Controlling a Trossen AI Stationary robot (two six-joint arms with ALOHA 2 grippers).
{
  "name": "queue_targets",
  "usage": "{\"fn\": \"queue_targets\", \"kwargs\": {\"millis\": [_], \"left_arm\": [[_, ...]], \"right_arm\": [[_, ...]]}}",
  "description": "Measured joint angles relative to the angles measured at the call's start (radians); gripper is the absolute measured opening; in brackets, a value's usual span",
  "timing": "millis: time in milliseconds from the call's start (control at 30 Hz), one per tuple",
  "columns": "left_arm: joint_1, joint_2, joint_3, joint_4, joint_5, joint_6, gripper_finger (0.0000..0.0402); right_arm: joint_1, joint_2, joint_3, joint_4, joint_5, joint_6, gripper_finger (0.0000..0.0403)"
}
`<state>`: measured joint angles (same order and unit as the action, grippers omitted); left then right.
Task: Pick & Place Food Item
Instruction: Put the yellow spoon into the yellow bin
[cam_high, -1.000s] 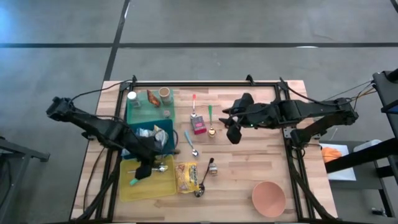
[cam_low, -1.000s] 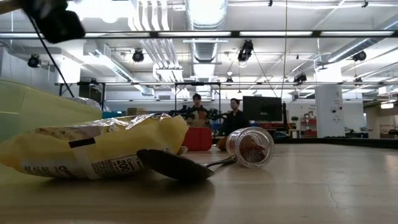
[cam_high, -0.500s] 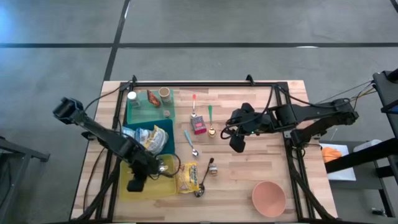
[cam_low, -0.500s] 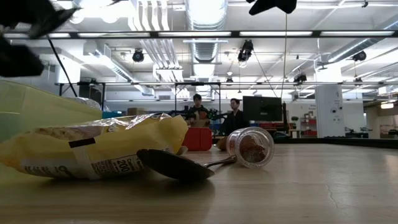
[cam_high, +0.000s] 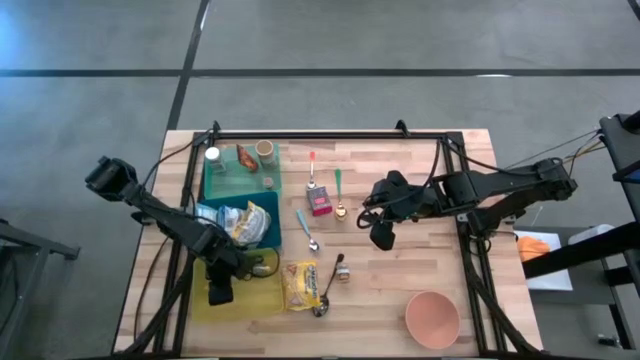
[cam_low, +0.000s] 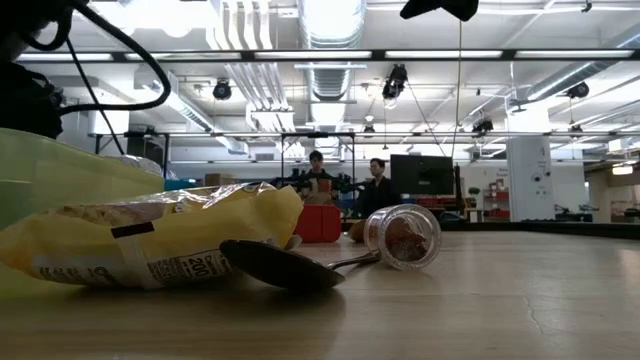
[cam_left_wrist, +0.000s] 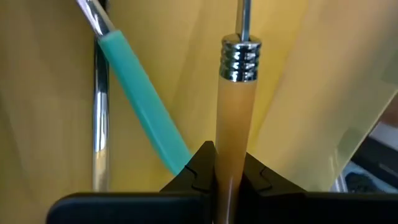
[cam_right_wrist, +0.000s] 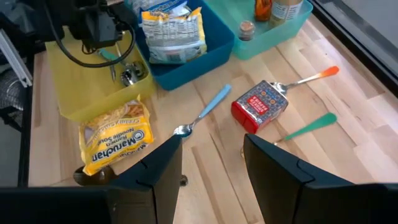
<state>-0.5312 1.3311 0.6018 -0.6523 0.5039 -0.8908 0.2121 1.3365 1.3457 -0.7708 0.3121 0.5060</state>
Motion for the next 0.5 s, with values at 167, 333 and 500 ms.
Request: {"fn": "queue_targets", "kwargs": {"millis": [167,333,500], "left_arm": [[0.001,0.0,-0.008,0.017,-0.01,-0.027,0.0022],[0.012,0.002,-0.003,0.026,0.046,-0.077,0.0022],[0.018,0.01,0.056,0.024,0.188,-0.11,0.0022]], "right_arm": [[0.0,0.0,0.0,0.0,0.001,0.0,0.0171],[0.0,0.0,0.0,0.003,0.001,0.0,0.0171],[0.0,0.0,0.0,0.005,0.001,0.0,0.0171]]}}
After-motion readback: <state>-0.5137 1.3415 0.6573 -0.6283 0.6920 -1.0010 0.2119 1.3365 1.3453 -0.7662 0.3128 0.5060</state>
